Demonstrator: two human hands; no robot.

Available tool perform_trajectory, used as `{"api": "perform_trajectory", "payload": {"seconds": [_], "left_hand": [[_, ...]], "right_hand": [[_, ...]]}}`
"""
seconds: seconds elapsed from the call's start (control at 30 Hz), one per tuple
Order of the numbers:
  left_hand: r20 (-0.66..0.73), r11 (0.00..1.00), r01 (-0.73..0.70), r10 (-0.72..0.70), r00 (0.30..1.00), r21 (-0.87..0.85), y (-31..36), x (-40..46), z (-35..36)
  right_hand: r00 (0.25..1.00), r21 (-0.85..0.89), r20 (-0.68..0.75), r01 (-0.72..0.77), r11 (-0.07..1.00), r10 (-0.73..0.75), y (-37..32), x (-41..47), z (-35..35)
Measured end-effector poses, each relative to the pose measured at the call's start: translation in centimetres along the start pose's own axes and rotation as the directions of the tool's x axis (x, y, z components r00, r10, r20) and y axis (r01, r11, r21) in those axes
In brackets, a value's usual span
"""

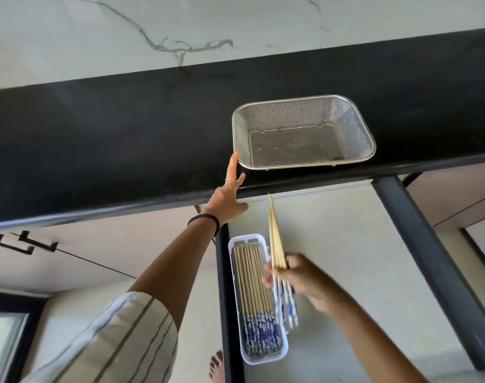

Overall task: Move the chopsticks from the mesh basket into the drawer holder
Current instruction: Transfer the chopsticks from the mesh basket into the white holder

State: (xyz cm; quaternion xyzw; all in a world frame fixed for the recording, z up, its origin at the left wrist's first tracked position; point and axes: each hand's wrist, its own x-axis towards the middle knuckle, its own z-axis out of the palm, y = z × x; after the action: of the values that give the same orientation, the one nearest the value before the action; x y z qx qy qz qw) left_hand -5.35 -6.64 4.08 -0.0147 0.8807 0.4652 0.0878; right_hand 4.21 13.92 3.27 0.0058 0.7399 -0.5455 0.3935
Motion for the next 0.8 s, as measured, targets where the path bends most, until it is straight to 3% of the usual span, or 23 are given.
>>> {"api": "perform_trajectory", "payload": {"seconds": [0.13,0.27,0.43,0.8], "left_hand": [[0.003,0.999,-0.038,0.038,0.999,-0.002,-0.5,0.2,0.0],[0.003,0.999,-0.023,0.023,1.000,0.042,-0.6,0.2,-0.3],[0.015,0.997,-0.038,0.037,0.999,0.065,-0.7,0.2,-0.6],[0.094,0.995,-0.047,0.039,0.995,0.085,-0.9,0.2,-1.1]], "right_hand": [[0.970,-0.061,-0.094,-0.230,0.971,0.223,4.2,1.0,5.3],[0.939,-0.193,-0.207,-0.314,0.930,0.274,5.6,2.8,8.3],[0.902,-0.522,-0.388,-0.383,0.762,0.189,5.8,4.5,9.6],[0.862,-0.676,-0.506,-0.380,0.631,-0.022,7.2,4.8,11.3]]}}
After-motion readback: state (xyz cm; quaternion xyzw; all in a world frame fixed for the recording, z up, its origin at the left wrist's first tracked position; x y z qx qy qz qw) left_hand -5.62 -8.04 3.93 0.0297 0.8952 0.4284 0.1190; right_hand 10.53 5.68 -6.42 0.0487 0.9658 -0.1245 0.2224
